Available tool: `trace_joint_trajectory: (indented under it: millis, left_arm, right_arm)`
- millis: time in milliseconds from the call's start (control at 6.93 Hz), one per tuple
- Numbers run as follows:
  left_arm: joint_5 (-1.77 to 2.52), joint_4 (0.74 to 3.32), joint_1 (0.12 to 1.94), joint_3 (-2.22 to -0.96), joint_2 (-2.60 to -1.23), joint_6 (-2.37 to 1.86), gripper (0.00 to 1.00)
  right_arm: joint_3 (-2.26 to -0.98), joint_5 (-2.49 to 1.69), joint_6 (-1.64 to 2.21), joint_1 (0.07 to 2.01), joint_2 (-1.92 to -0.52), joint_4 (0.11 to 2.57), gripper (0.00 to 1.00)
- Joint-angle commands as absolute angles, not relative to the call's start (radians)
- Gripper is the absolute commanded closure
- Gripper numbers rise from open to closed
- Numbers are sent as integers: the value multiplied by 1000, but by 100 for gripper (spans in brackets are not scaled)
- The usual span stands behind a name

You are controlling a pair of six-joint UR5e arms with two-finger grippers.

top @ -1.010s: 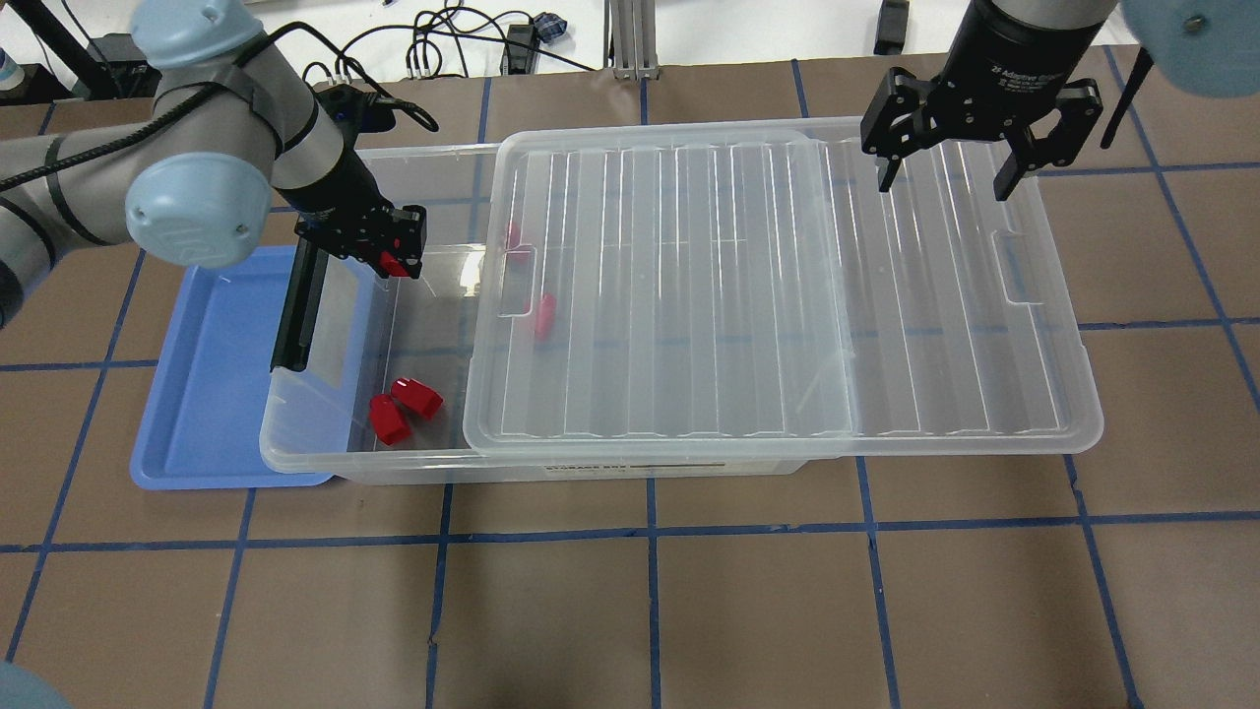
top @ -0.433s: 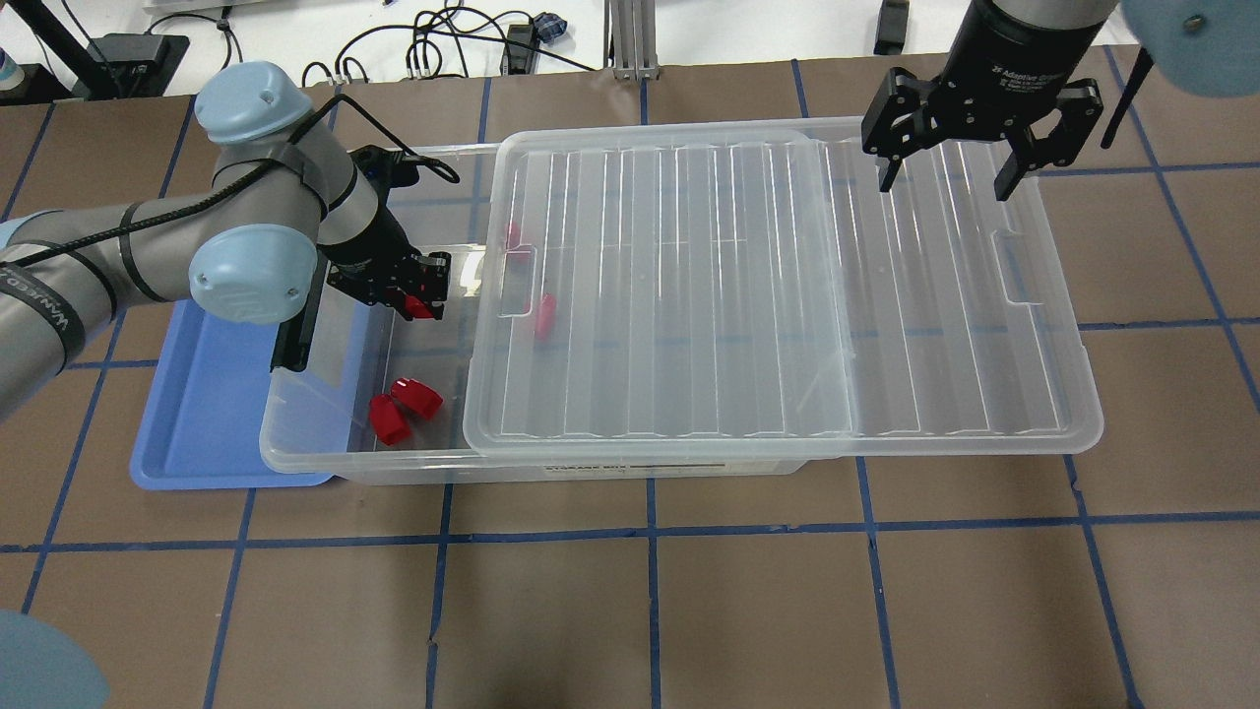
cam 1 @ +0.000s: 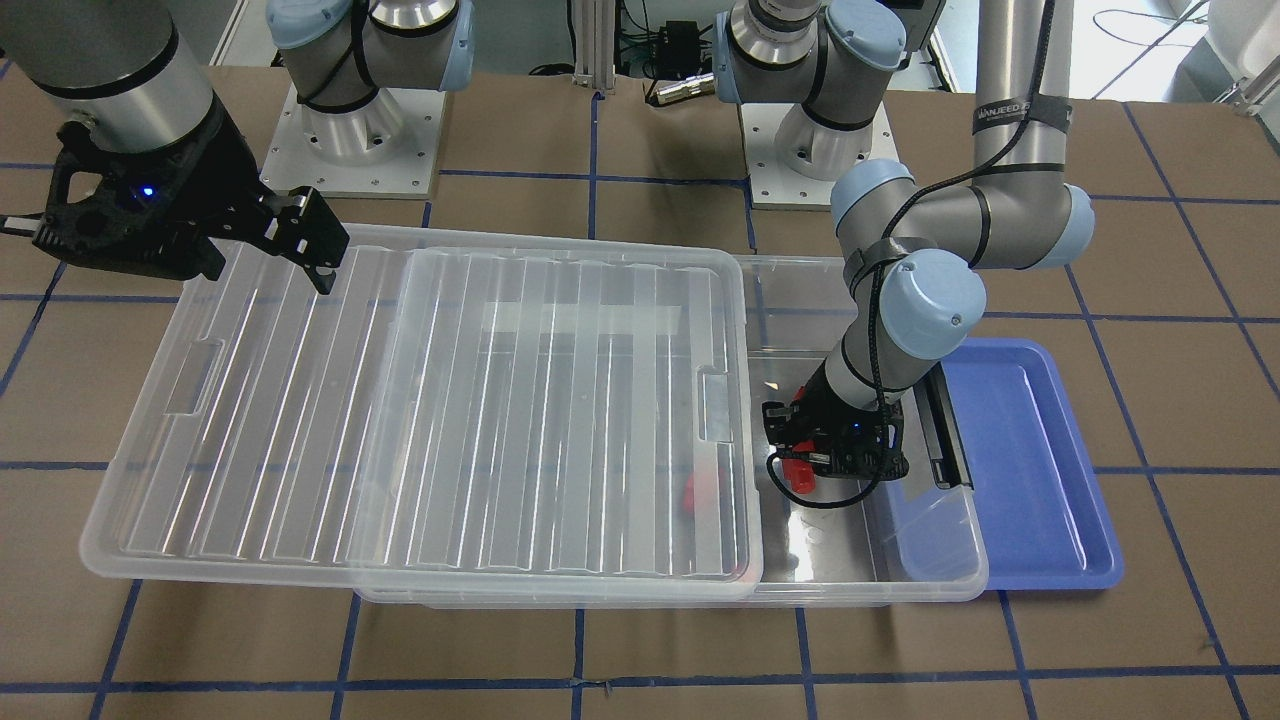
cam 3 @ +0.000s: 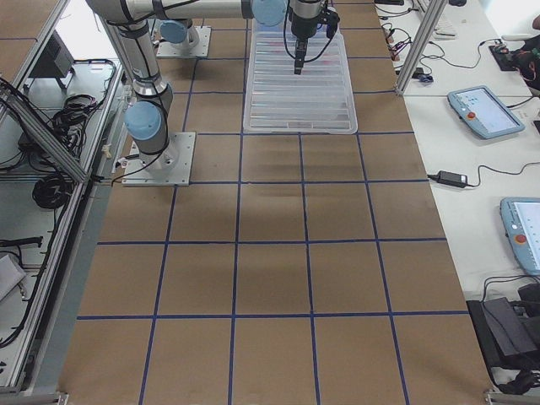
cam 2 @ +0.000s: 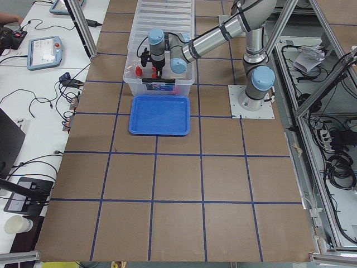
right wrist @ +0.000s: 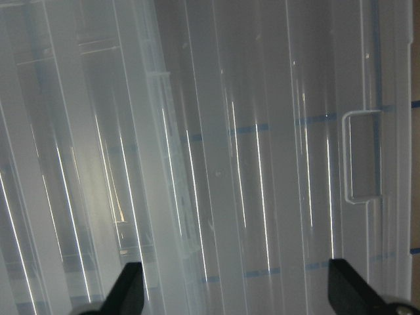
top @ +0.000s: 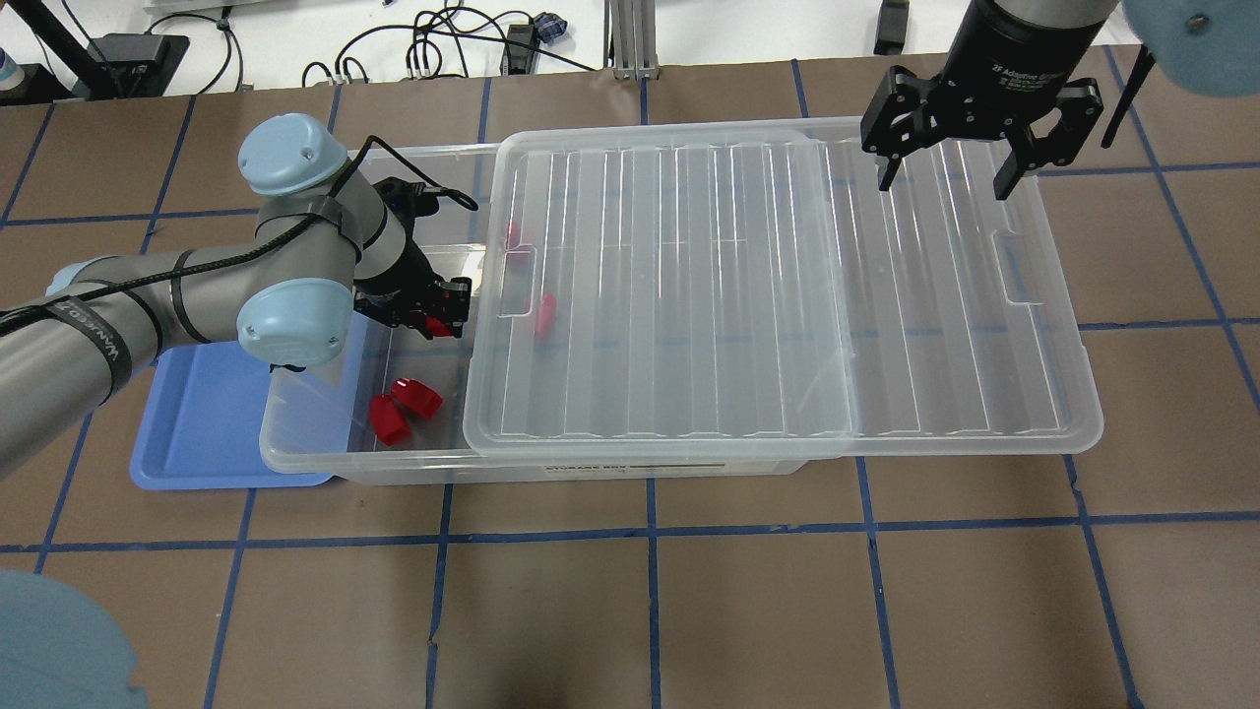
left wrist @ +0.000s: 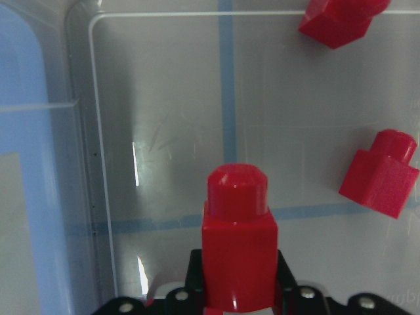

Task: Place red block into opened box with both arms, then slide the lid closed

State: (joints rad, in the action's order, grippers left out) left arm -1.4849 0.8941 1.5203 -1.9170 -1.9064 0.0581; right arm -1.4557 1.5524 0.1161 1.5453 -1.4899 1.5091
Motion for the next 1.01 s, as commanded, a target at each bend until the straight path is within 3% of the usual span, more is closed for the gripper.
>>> trace_joint_trajectory:
  millis: [0, 144, 289, 433, 866]
  left_arm:
    - [-1534, 867, 1522, -1940, -1920, 49, 91]
    - [-1535, 862, 1522, -1937, -1922, 52, 37]
    - [-1534, 862, 1520, -1927, -1916, 49, 8]
    - [-1535, 896, 1526, -1881, -1890, 49, 3]
    - [-1537, 1222, 1534, -1669, -1824, 48, 0]
  right_arm:
    - [-1456, 1555, 117, 1546, -1489, 1514, 0]
    - [-1457, 1557, 117, 1546, -1489, 1514, 0]
    - [-1456, 1557, 117, 1546, -1489, 1514, 0]
    - [-1456, 1557, 117, 1546, -1489, 1516, 0]
    - [-1445, 1563, 97, 1517, -1480, 1513, 0]
